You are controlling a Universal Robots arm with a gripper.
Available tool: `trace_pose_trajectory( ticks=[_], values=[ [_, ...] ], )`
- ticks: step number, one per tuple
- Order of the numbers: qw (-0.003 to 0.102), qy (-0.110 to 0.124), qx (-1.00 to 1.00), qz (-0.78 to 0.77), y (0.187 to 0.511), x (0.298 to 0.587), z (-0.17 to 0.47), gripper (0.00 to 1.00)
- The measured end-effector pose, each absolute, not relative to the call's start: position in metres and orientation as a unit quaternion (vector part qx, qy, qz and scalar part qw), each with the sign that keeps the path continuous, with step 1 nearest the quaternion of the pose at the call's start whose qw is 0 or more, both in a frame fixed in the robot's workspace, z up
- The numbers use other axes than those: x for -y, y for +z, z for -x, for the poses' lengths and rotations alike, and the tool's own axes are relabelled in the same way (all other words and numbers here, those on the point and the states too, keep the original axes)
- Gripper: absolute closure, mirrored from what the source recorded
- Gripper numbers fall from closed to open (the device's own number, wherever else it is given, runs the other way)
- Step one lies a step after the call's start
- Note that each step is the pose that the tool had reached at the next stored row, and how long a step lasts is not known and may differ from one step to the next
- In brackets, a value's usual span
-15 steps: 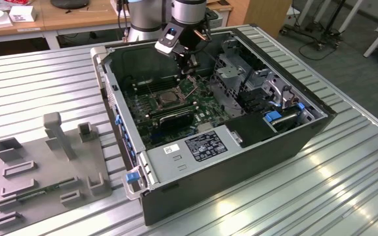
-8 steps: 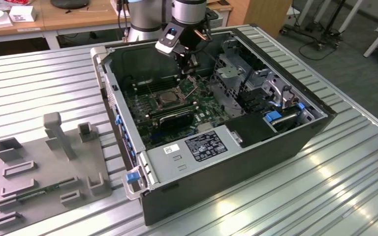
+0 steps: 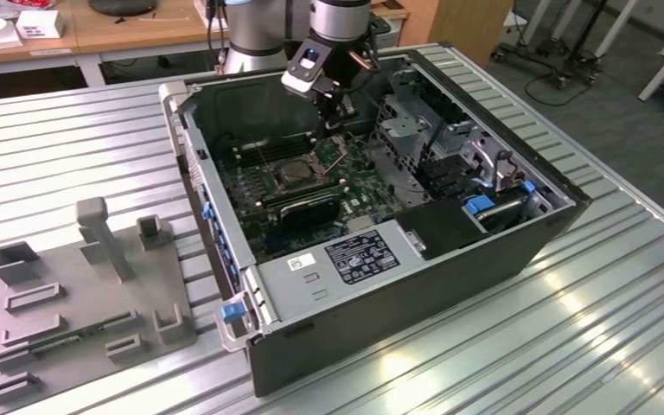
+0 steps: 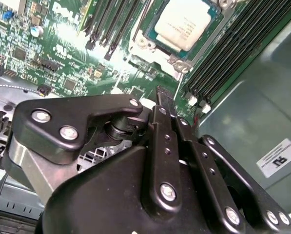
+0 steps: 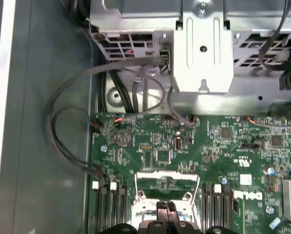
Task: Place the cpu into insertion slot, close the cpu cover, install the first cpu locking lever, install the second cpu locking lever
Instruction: 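Close the cpu cover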
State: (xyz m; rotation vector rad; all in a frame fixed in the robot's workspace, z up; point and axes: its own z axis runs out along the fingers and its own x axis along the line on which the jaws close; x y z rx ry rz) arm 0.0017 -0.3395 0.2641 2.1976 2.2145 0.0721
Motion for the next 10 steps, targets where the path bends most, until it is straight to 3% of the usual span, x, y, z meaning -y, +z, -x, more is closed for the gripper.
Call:
trace_pose_trajectory(
  ticks=[10],
  values=[
    [0.01,0.023,-0.71,-0.704,0.264,0.34,-0.025,0.9]
  ],
)
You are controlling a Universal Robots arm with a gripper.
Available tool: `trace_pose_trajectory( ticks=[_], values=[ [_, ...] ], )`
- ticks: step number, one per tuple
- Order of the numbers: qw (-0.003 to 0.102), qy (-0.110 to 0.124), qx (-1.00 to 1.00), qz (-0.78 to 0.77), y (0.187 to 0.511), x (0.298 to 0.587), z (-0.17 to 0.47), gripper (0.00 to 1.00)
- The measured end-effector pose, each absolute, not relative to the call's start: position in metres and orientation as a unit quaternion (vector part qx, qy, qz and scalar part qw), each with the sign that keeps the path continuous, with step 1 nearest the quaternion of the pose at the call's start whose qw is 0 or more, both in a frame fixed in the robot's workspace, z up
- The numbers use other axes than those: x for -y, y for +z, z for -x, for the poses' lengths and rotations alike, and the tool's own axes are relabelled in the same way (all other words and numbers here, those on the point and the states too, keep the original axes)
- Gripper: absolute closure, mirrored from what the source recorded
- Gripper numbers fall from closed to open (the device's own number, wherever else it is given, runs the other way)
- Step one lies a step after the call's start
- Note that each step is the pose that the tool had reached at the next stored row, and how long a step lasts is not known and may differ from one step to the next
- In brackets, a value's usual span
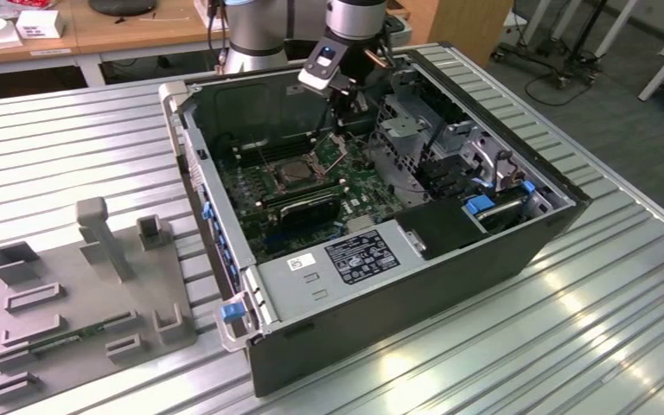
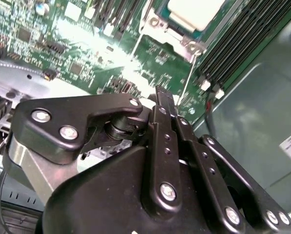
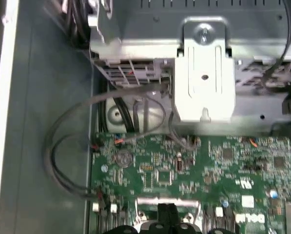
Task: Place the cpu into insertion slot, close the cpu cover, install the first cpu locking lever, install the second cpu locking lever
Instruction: 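Close the cpu cover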
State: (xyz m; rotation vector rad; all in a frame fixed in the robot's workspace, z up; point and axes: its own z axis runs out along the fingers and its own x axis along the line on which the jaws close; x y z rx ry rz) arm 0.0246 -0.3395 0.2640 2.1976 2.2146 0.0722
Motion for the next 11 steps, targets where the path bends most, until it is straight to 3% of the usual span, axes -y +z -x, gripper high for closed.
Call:
trace_pose_trajectory(
  ticks=[11],
  values=[
    [0.01,0.023,-0.71,-0.704,0.264,0.34,-0.045,0.9]
  ],
)
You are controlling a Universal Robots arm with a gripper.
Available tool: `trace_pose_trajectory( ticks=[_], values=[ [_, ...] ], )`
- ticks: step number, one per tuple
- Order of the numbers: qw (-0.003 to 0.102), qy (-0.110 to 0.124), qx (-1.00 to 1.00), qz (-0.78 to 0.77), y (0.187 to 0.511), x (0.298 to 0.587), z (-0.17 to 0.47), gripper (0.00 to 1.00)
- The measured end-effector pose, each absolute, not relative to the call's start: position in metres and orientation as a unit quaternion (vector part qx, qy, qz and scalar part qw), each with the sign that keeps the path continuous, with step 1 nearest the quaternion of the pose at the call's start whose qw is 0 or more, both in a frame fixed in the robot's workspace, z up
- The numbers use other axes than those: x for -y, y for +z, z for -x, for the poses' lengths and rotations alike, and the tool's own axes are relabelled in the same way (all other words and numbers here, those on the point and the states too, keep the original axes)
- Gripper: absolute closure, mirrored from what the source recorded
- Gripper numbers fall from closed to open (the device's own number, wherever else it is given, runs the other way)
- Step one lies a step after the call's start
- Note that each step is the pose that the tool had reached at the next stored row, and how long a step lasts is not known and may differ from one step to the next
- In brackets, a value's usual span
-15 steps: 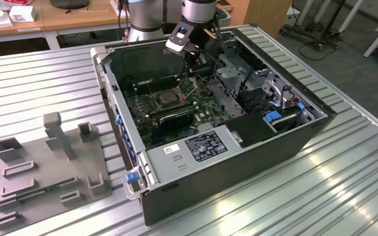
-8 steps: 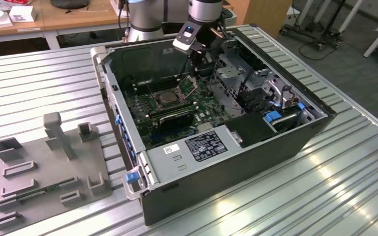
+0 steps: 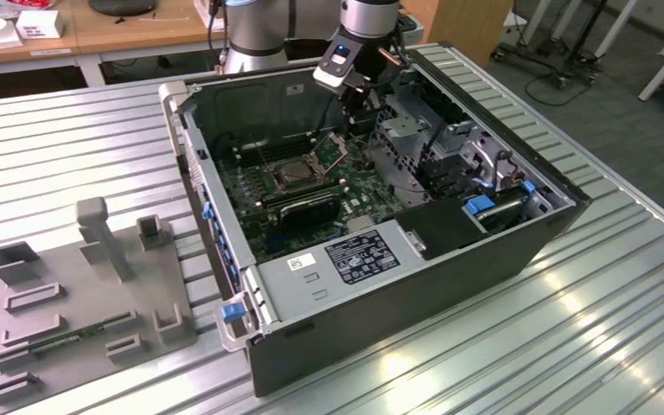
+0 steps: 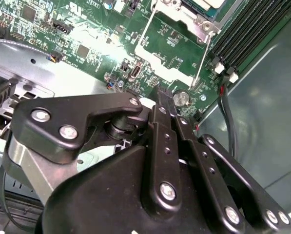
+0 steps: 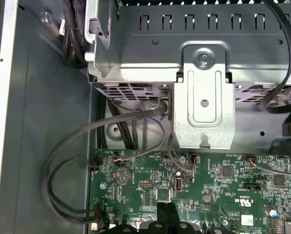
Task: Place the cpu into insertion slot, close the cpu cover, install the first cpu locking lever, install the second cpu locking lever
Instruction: 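Close the cpu cover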
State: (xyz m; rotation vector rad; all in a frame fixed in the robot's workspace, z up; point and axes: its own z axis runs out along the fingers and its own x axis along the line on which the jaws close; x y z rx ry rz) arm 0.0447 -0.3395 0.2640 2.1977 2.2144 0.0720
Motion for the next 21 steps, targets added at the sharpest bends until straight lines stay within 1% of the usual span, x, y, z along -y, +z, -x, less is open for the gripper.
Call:
trace_pose_trajectory(
  ticks=[12,21],
  values=[
    [0.01,0.023,-0.71,-0.704,0.257,0.34,-0.048,0.9],
    [0.01,0.023,-0.71,-0.704,0.242,0.34,-0.048,0.9]
  ],
)
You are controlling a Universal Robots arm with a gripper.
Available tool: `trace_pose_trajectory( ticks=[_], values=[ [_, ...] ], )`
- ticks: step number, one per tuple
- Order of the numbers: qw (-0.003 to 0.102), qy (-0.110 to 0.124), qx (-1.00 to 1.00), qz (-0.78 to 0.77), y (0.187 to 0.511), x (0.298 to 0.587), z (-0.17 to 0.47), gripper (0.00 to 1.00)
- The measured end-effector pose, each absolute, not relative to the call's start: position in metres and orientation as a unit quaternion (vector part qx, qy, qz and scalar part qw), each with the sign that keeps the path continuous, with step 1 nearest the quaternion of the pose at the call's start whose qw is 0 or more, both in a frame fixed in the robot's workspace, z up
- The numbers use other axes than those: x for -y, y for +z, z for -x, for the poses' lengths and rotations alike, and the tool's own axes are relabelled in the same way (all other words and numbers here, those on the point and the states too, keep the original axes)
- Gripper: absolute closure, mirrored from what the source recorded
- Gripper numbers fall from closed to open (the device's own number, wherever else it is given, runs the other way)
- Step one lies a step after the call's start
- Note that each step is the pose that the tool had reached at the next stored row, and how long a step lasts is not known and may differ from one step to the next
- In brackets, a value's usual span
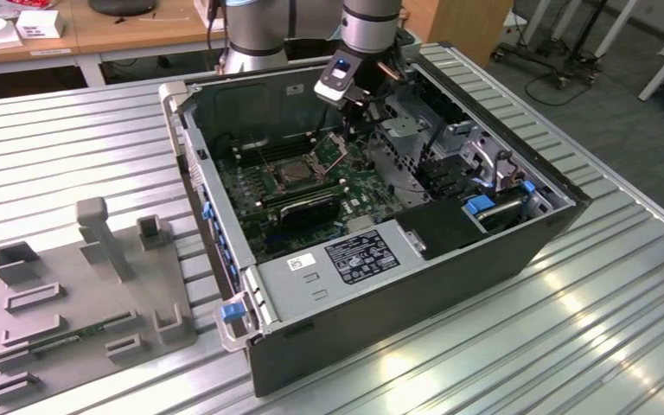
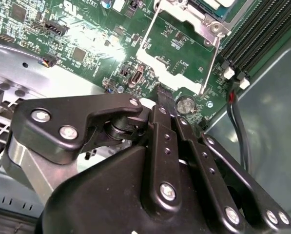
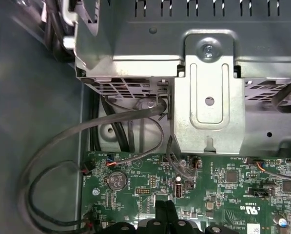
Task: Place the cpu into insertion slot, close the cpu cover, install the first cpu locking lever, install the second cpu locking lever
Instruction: 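Close the cpu cover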
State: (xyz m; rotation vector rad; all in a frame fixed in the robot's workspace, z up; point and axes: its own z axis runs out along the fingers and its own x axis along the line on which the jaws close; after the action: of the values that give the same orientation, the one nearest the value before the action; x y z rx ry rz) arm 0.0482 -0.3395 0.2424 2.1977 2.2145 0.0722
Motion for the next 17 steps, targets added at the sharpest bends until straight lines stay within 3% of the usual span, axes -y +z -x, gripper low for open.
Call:
trace_pose_trajectory(
  ticks=[17],
  values=[
    [0.011,0.023,-0.71,-0.704,0.234,0.3383,-0.0417,0.9]
  ],
)
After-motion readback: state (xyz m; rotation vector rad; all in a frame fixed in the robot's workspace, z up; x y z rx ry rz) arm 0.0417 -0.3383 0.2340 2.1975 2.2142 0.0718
